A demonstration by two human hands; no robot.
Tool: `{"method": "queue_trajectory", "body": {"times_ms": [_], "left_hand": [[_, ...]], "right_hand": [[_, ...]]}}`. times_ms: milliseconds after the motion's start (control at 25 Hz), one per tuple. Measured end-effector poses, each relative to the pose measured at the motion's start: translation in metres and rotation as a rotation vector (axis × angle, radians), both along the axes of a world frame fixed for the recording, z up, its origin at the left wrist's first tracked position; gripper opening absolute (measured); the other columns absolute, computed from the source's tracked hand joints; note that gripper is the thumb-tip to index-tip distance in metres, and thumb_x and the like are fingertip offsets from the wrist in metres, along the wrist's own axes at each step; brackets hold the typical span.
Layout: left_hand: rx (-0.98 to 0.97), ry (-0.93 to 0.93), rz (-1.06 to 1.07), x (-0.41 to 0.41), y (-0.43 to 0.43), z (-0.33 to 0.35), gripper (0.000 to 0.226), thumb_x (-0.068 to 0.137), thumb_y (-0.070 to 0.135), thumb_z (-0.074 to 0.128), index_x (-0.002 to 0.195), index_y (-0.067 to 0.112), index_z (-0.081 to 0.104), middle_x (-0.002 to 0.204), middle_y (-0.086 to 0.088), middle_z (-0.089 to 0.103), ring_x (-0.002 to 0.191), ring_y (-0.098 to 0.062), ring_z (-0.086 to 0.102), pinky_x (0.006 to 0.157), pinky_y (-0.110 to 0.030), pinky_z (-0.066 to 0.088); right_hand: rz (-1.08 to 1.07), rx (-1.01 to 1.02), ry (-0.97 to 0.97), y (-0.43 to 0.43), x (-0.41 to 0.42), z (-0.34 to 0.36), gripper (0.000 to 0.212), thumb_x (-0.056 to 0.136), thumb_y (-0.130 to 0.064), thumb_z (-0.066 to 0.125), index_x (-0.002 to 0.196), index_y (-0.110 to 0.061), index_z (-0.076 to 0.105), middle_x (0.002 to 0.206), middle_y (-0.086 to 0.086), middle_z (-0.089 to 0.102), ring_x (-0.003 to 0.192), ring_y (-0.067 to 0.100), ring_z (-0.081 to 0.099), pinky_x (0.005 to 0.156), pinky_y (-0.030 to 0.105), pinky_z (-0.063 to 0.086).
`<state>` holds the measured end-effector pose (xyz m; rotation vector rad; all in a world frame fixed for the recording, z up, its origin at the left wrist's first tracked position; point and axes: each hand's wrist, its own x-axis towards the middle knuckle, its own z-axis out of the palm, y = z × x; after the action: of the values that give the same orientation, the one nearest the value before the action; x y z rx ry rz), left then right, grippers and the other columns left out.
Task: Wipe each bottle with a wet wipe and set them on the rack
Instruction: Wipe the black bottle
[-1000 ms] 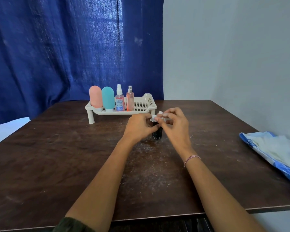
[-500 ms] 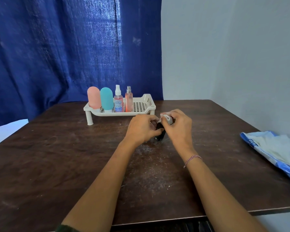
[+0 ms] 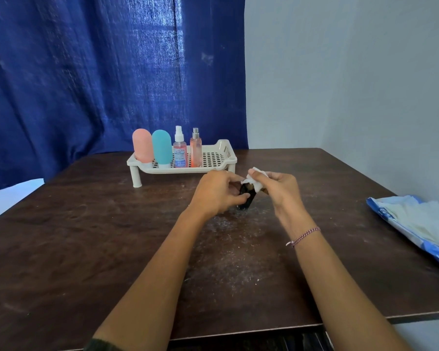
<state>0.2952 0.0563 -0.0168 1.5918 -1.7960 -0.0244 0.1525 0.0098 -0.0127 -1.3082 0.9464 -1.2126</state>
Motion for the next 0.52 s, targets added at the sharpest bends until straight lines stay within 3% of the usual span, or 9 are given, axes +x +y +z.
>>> {"method": "queue_trajectory", "body": {"times_ms": [160, 240, 320, 440, 520], "left_hand": [[0.001, 0.010, -0.018, 0.001, -0.002, -0.002, 0.040, 0.075, 0.024, 0.076, 0.114, 0.021, 0.069, 0.095, 0.005, 0.073, 0.080, -0.005, 0.066, 0.083, -0.028, 0.054], [0.005, 0.028, -0.020, 0.002, -0.003, -0.004, 0.039, 0.079, 0.023, 0.073, 0.117, 0.021, 0.067, 0.098, 0.004, 0.072, 0.081, -0.004, 0.064, 0.082, -0.026, 0.052], [0.015, 0.053, -0.010, 0.003, -0.004, -0.006, 0.037, 0.083, 0.023, 0.070, 0.120, 0.021, 0.065, 0.097, 0.005, 0.071, 0.083, -0.006, 0.063, 0.084, -0.030, 0.053], [0.029, 0.057, 0.010, 0.006, -0.007, -0.010, 0.038, 0.086, 0.025, 0.065, 0.124, 0.020, 0.063, 0.098, 0.003, 0.071, 0.086, -0.010, 0.063, 0.086, -0.037, 0.052], [0.024, 0.071, 0.006, 0.007, -0.008, -0.012, 0.042, 0.087, 0.024, 0.064, 0.129, 0.022, 0.058, 0.102, 0.002, 0.070, 0.090, -0.011, 0.063, 0.088, -0.037, 0.052]], "right_hand": [[0.035, 0.161, -0.138, -0.006, 0.000, 0.000, 0.011, 0.080, -0.005, 0.069, 0.088, 0.002, 0.071, 0.071, 0.004, 0.068, 0.073, 0.015, 0.062, 0.087, 0.031, 0.049], [0.069, 0.158, -0.151, -0.005, 0.000, -0.002, 0.005, 0.082, -0.007, 0.067, 0.079, -0.006, 0.071, 0.074, 0.003, 0.070, 0.081, 0.016, 0.063, 0.092, 0.033, 0.049], [0.097, 0.103, -0.138, -0.003, 0.002, -0.004, 0.015, 0.088, -0.013, 0.061, 0.077, -0.013, 0.071, 0.082, 0.003, 0.072, 0.090, 0.017, 0.063, 0.093, 0.032, 0.047], [0.082, -0.013, -0.060, 0.000, 0.008, -0.007, 0.019, 0.093, -0.019, 0.053, 0.096, -0.009, 0.070, 0.099, 0.008, 0.071, 0.098, 0.019, 0.062, 0.092, 0.030, 0.049], [0.074, -0.092, 0.015, 0.002, 0.008, -0.007, 0.023, 0.091, -0.013, 0.057, 0.112, -0.009, 0.065, 0.107, 0.007, 0.068, 0.102, 0.018, 0.062, 0.092, 0.030, 0.050]]}}
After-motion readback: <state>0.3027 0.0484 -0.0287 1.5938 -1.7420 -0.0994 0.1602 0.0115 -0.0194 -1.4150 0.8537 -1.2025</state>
